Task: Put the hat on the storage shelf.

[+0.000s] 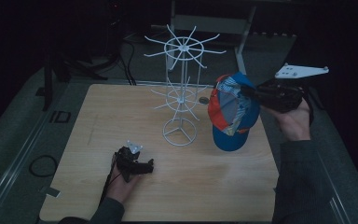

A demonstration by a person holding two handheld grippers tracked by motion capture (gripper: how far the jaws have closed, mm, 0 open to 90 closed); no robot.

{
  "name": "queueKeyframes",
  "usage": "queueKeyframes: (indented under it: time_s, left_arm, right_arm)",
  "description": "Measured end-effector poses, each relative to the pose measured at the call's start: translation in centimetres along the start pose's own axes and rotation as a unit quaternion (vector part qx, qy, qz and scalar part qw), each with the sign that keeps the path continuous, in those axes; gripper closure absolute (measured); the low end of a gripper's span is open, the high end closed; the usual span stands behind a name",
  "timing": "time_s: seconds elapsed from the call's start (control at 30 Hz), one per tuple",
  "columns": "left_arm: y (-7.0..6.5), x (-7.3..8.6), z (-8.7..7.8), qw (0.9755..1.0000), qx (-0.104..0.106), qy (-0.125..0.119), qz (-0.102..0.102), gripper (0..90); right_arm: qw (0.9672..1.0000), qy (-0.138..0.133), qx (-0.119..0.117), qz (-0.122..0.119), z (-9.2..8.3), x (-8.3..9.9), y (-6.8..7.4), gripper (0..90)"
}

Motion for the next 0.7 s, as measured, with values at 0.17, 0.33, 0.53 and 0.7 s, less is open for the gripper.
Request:
queueKeyframes:
  time_s: [0.17,0.33,0.53,0.7]
  left_arm:
    - [0.0,0.0,0.0,1.0,0.001,0.001,0.002,2.4]
    - [0.0,0.0,0.0,1.0,0.0,0.001,0.002,2.4]
    - [0.0,0.0,0.0,1.0,0.0,0.001,0.001,2.4]
    - [0.0,0.0,0.0,1.0,0.0,0.0,0.001,2.4]
  right_arm:
    - [1.0,-0.007,0.0,-0.003,-0.1,-0.5,-0.1,87.6]
    - [0.9999,-0.013,0.001,-0.003,-0.3,-0.9,-0.1,87.6]
    - [0.9998,-0.015,0.003,-0.008,-0.3,-1.4,0.0,87.6]
    - [0.9997,-0.02,0.005,-0.014,-0.3,-1.9,0.2,87.6]
Point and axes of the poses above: each handheld gripper's, and its own axes: z roughly forward along the jaws, x roughly out of its underside, y roughly to its left, the point moved 2 cm from there along z, roughly forward along the jaws, and after that the axes turned 11 degrees about -y, right-handed, at the moved point
